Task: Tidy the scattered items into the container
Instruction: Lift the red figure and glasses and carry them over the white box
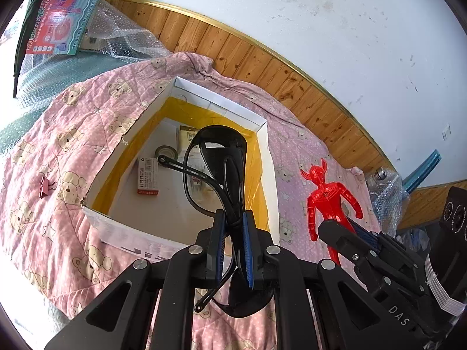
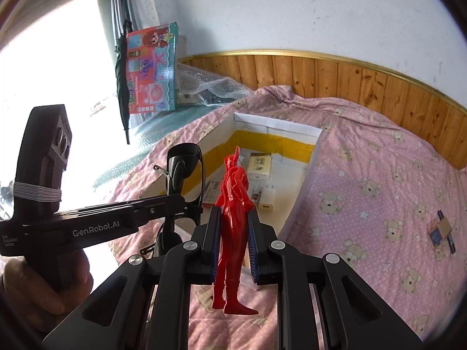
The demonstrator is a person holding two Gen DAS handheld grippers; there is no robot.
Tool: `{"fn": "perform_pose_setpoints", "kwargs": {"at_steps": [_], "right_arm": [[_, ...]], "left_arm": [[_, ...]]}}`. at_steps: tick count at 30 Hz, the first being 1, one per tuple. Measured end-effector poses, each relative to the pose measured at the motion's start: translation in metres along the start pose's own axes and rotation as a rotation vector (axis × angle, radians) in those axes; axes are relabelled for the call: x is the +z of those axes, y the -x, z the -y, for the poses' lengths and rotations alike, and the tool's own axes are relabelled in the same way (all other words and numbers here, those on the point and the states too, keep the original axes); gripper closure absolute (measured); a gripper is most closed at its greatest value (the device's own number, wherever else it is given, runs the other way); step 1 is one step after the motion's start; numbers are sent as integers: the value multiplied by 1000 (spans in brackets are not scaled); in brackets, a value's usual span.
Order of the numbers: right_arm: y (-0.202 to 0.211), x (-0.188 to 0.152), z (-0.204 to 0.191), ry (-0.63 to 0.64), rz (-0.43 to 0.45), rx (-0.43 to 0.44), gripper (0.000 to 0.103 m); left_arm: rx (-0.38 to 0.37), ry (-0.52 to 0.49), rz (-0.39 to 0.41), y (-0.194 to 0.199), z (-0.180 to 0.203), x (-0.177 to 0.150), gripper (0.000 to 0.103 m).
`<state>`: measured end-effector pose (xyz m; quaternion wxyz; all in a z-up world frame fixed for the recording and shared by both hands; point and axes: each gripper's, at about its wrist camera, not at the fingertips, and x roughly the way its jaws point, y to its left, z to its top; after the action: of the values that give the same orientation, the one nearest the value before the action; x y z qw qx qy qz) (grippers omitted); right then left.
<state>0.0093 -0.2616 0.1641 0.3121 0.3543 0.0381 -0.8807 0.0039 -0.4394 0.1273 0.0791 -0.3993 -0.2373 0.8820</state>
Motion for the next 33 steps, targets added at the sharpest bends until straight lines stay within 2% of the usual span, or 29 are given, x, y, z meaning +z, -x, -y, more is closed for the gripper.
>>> {"fn": "perform_pose_setpoints", "kwargs": {"at_steps": [9,19,33], "right_arm": [[-24,20,-10,20,-16,26,86],[-62,44,1,-8,-41,52,86],[-123,65,33,-58,-85,69,86]], "left_arm": [[5,39,-7,-7,-20,16,91],[0,45,-26,-29,-23,41,91],[43,91,-142,-96,-38,58,91]]}}
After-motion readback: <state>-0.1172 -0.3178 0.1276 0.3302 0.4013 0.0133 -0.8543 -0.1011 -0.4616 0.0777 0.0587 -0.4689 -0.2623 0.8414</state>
